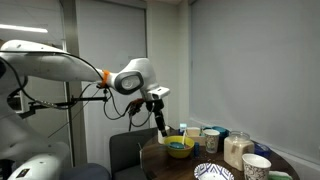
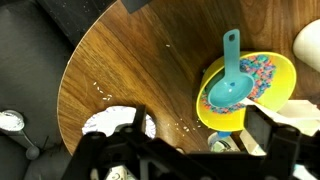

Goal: Pick up the blue block, then drop it into the small crate

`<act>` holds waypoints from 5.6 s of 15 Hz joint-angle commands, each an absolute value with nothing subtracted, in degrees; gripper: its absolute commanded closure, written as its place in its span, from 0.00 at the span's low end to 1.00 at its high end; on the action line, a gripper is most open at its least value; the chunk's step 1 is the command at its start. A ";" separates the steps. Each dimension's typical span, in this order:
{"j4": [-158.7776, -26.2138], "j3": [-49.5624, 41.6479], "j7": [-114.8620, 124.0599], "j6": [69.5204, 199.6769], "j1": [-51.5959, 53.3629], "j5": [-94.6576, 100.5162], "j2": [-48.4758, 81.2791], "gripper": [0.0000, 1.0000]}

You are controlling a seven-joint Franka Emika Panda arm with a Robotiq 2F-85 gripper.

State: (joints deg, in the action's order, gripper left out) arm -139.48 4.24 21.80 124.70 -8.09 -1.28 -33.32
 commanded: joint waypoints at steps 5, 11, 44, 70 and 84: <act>-116.93 -0.03 10.80 126.38 -6.73 3.65 -5.65 0.00; -113.91 -0.82 9.22 127.51 -5.02 4.02 -1.41 0.00; -94.48 -1.21 23.44 118.35 2.04 4.90 16.85 0.00; -88.60 -1.63 27.73 113.71 2.67 1.22 23.07 0.25; -86.32 -2.62 28.60 108.98 2.64 2.10 21.42 0.92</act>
State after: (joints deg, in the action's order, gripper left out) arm -87.63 -2.07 28.51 110.40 1.86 2.54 22.49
